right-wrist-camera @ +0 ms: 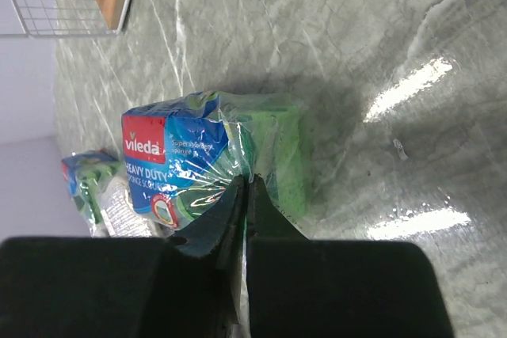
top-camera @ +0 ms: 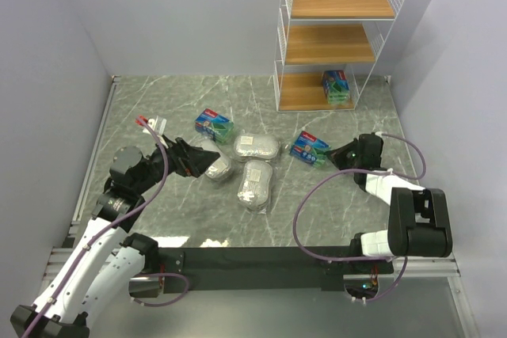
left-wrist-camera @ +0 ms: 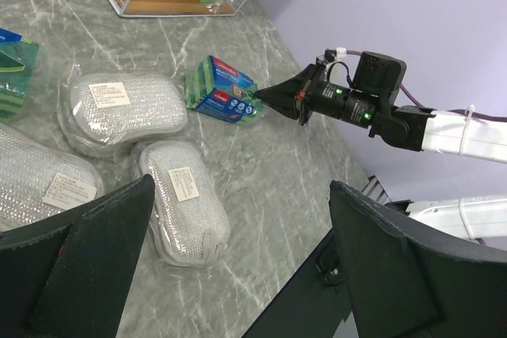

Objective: Place and organize the cleaning sponges onto the shelf

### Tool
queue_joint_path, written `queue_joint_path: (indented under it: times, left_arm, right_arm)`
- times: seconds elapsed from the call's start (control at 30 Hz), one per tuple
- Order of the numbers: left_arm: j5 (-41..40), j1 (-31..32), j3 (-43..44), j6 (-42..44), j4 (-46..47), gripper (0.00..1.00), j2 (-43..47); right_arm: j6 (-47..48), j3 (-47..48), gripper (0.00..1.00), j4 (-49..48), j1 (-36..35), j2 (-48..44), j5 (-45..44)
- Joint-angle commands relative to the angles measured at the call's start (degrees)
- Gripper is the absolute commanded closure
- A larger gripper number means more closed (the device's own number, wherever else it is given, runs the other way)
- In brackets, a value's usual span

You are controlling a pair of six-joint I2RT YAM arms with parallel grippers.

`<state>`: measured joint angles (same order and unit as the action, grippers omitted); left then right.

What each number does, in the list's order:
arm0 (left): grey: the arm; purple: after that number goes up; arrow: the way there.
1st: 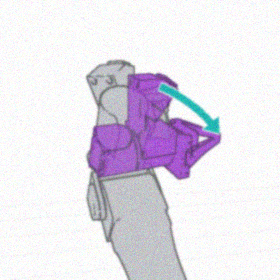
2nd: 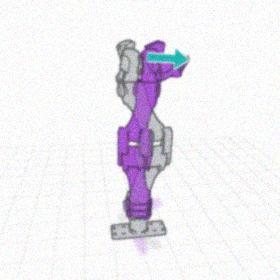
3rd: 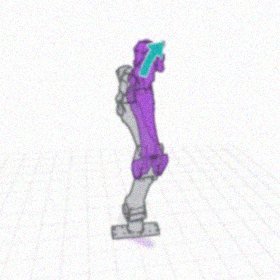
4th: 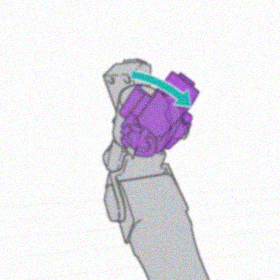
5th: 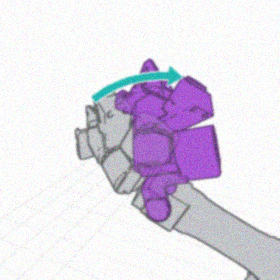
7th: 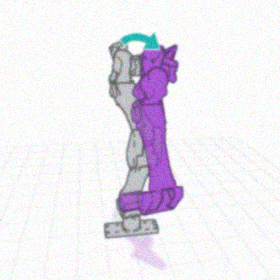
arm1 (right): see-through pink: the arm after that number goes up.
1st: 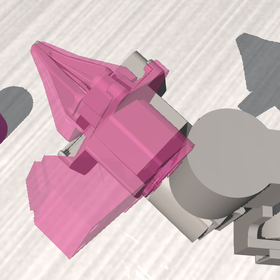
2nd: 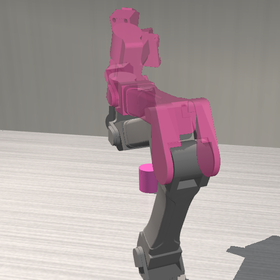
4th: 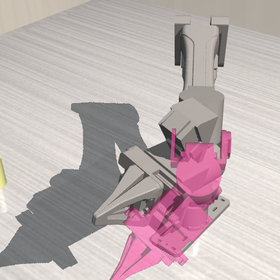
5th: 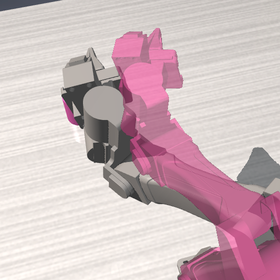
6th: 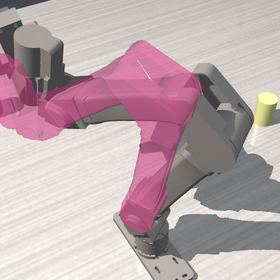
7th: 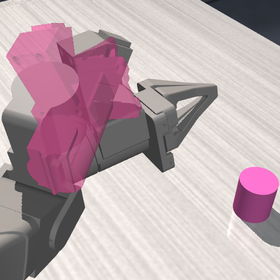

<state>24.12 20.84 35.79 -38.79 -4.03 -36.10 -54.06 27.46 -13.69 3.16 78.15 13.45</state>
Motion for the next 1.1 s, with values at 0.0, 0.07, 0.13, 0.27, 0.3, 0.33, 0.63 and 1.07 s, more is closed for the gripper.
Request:
queue_joint_path:
  times: [0.0, 0.07, 0.13, 0.27, 0.3, 0.33, 0.63, 1.07]
  left_arm:
    - [0.3, 0.2, -0.2, -0.3, 1.3, 0.01, 0.5]
    - [0.3, 0.3, -0.1, -0.3, 1.4, 0.01, 0.4]
    - [0.2, 0.3, -0.1, -0.3, 1.3, 0.01, 0.4]
    - [0.1, 0.3, -0.1, -0.2, 1.0, 0.01, 0.7]
    - [0.1, 0.2, -0.1, -0.2, 0.9, 0.01, 0.8]
    - [0.1, 0.3, -0.1, -0.2, 0.9, 0.01, 0.8]
    - [0.1, 0.3, -0.2, -0.3, 1.0, 0.01, 1.1]
    - [1.5, 0.3, 0.1, -0.2, 1.6, 0.01, -0.5]
  right_arm:
    - [1.2, 1.0, 1.00, 2.1, 0.3, 1.3, -0.3]
    - [0.1, 0.2, 1.00, 0.4, 0.4, 1.0, 1.8]
    - [-1.9, -0.7, 1.00, -1.2, 0.7, -0.3, 3.9]
    - [-7.1, -2.4, 1.00, -7.4, 1.2, -3.5, 7.3]
    - [-8.3, -2.5, 1.00, -8.5, 1.6, -3.9, 8.5]
    - [-10.8, -2.9, 1.00, -10.0, 1.8, -4.1, 9.4]
    - [-19.7, -1.2, 1.00, -19.0, 3.1, -3.7, 8.5]
    - [-30.4, 6.3, 1.00, -24.4, 0.8, 4.6, -8.2]
